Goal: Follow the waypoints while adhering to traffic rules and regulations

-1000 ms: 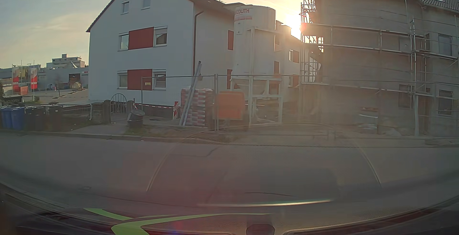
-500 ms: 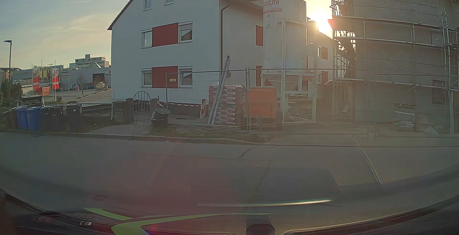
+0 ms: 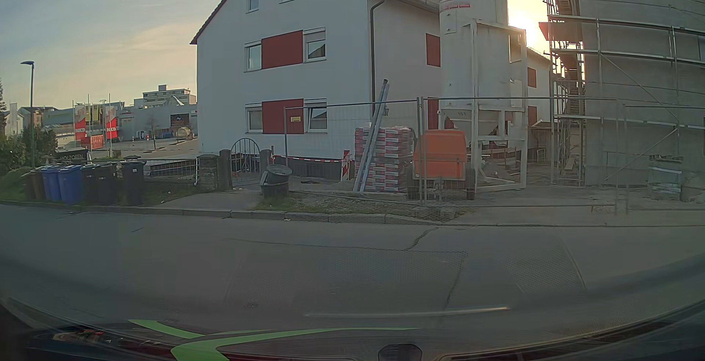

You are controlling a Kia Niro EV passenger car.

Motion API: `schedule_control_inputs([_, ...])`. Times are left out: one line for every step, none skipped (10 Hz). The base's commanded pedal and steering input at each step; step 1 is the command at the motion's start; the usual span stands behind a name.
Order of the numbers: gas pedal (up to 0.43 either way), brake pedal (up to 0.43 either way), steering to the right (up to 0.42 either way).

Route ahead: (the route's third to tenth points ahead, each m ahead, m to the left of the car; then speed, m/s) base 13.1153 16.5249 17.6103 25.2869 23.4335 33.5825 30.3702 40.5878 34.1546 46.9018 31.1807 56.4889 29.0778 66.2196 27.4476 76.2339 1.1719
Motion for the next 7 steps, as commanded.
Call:
schedule_control_inputs([0.0,0.323,-0.386])
schedule_control_inputs([0.0,0.323,-0.385])
schedule_control_inputs([0.0,0.323,-0.384])
schedule_control_inputs([0.0,0.323,-0.381])
schedule_control_inputs([0.0,0.323,-0.374])
schedule_control_inputs([0.0,0.323,-0.37])
schedule_control_inputs([0.0,0.311,-0.371])
